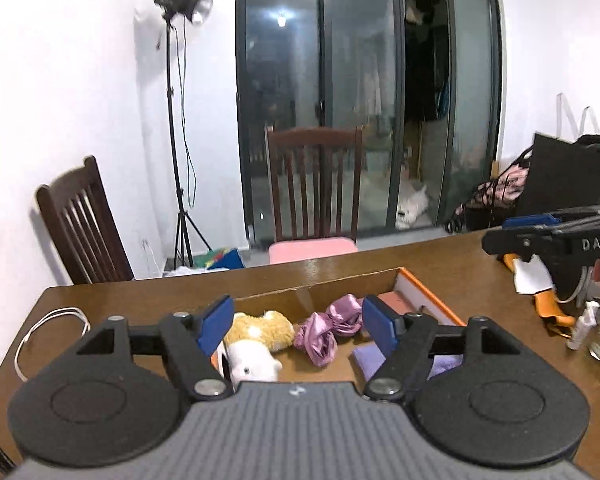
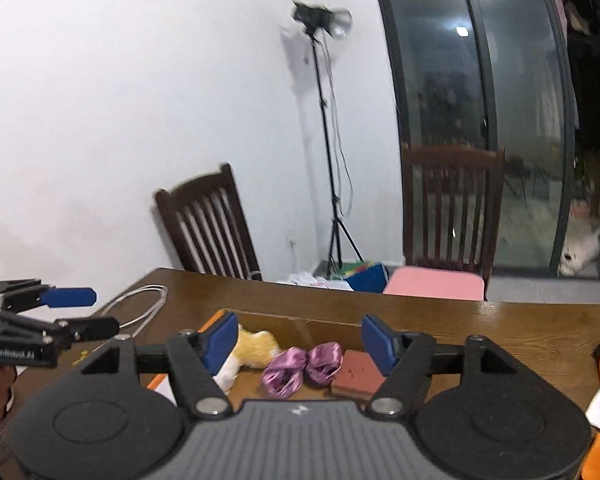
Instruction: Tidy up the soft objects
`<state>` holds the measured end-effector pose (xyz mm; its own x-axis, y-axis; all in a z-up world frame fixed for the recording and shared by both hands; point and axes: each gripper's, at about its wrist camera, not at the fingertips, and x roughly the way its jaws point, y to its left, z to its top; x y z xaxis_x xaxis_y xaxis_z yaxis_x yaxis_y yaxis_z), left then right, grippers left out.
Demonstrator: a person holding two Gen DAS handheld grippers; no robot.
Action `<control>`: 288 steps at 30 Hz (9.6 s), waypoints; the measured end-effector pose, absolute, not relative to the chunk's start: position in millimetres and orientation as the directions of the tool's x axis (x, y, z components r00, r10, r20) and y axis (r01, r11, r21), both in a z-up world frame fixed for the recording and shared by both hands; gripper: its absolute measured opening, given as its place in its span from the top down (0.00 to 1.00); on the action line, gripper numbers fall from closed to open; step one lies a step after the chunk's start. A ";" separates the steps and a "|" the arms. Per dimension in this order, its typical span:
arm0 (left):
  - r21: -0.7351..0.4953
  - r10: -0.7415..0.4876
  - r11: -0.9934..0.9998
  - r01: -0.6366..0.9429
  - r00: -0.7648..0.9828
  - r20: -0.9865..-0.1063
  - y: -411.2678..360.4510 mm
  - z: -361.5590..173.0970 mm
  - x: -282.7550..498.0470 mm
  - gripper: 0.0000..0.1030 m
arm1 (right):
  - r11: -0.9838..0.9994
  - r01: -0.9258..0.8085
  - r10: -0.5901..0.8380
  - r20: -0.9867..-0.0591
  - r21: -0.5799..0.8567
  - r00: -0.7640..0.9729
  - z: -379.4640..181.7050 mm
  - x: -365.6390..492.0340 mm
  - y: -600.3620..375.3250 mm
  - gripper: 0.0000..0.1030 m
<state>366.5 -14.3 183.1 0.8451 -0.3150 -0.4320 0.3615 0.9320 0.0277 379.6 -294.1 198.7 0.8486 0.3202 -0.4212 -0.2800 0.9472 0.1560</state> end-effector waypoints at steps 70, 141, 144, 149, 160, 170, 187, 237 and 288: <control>-0.412 -0.521 0.839 0.356 0.745 -0.416 -22.8 49.7 258.0 0.73 | 0.852 -0.307 0.452 -0.298 0.425 0.841 39.1 253.3 -263.0 0.84; -0.044 -0.343 0.936 0.348 0.883 -0.319 8.6 162.1 257.4 0.22 | 0.936 -0.270 0.328 -0.289 0.224 0.899 160.9 267.2 -305.7 0.37; -0.031 -0.334 0.938 0.347 0.873 -0.355 -0.3 139.1 236.5 0.22 | 0.940 -0.276 0.326 -0.301 0.199 0.896 137.7 241.9 -305.1 0.37; -0.125 -0.388 0.919 0.373 0.810 -0.439 -14.6 88.9 210.8 0.23 | 0.946 -0.270 0.319 -0.369 0.179 0.873 85.1 210.8 -303.9 0.37; -0.235 -0.442 0.895 0.378 0.694 -0.569 -48.8 22.2 234.0 0.23 | 0.926 -0.169 0.328 -0.493 0.339 0.806 2.1 238.1 -308.6 0.40; -0.286 -0.480 0.877 0.386 0.680 -0.554 -51.9 12.1 250.7 0.23 | 0.859 -0.190 0.438 -0.490 0.476 0.754 -13.5 250.5 -314.8 0.65; -0.462 -0.595 0.801 0.381 0.591 -0.545 -39.1 -16.0 250.1 0.36 | 0.812 -0.194 0.498 -0.480 0.550 0.723 -8.4 213.5 -308.2 0.52; -0.106 -0.331 0.942 0.319 0.827 -0.454 21.9 143.7 354.5 0.25 | 0.889 -0.335 0.455 -0.522 0.313 0.721 110.0 394.8 -273.5 0.47; -0.359 -0.523 0.851 0.383 0.564 -0.639 -56.6 -4.7 400.8 0.63 | 0.843 -0.172 0.462 -0.522 0.510 0.717 -12.7 338.7 -275.2 0.61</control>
<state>400.8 -56.6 -4.7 0.5635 -0.5231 -0.6394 0.3831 0.8512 -0.3587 338.7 -275.2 -12.7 0.7169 0.4621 -0.5220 -0.1723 0.8429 0.5097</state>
